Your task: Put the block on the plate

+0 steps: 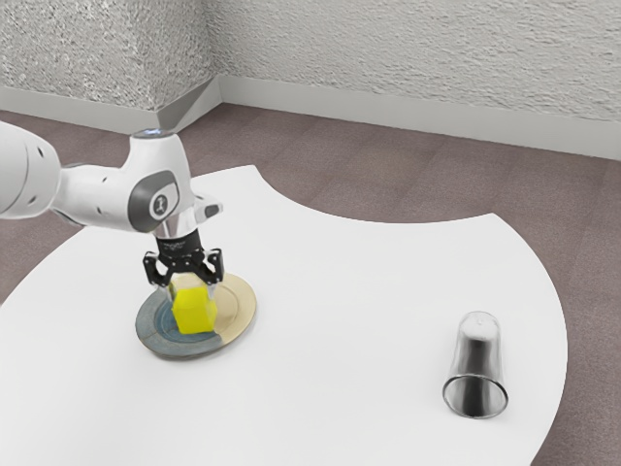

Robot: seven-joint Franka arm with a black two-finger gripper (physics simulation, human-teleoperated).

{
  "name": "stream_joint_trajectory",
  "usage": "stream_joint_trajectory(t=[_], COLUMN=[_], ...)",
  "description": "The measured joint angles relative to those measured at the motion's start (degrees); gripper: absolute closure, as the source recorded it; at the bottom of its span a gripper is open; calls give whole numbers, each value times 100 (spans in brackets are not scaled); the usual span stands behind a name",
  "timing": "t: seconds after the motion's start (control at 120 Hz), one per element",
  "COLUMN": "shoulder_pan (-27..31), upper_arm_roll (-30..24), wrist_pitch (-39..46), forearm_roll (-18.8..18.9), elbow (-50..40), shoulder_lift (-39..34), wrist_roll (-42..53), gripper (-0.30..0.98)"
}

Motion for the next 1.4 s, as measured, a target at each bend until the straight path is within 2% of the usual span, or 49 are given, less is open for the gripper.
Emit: stream_joint_trajectory(t=[0.25, 0.65, 0.95, 1.4], shoulder_pan=[-28, -152, -209, -251], upper_arm_roll=[0, 84, 120, 173], wrist_pitch=[-23, -511, -1509, -2976], forearm_roll=[138, 348, 681, 768], elbow=[7, 65, 834, 2518], shoulder_lift=[-321, -992, -1309, -1297], wrist_roll=[96, 441, 928, 1597], gripper=[5, 1, 0, 0])
